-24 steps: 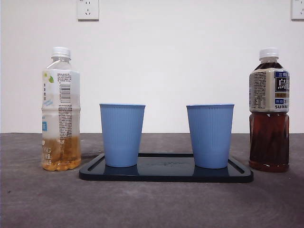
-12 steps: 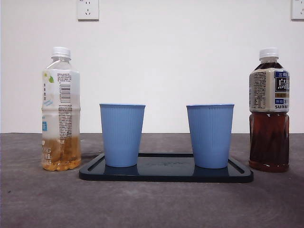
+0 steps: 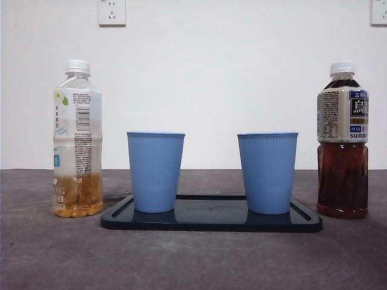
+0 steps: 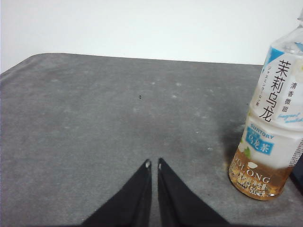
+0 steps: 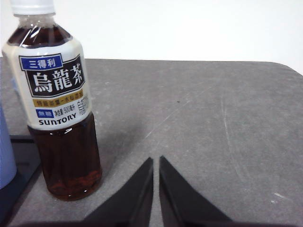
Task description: Pour the drink into the cup
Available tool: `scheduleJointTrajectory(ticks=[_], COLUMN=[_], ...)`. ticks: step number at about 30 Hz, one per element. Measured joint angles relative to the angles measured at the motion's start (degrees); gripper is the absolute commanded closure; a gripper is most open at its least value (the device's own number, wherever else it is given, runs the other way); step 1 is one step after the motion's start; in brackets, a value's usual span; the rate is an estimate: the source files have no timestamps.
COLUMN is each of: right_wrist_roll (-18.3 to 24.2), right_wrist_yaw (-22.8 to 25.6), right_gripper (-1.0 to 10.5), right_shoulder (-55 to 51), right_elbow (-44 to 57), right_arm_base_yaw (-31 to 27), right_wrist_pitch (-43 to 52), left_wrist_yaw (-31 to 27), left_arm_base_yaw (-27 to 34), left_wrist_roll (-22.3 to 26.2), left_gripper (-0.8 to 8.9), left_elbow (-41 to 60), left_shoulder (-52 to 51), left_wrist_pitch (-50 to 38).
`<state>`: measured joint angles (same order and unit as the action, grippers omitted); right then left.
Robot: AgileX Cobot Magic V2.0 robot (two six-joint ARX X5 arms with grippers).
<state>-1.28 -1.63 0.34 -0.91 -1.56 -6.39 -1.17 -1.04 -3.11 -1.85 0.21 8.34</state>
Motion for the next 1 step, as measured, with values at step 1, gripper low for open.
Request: scheduleJointTrajectory(ticks=[1], right_wrist_roll=[0.0], right_wrist_yaw=[0.0], right_gripper=[9.3], right_shoulder=[0.0], right_elbow=[0.0], right_arm_base_yaw=[0.0], right_wrist_pitch=[0.0], left_wrist_yaw=[0.0], left_arm_base_yaw=[0.0], left_wrist_roll=[0.0], left_gripper=[7.93], left_elbow=[0.0], left_shoulder=[0.0], left_wrist_pitch=[0.0])
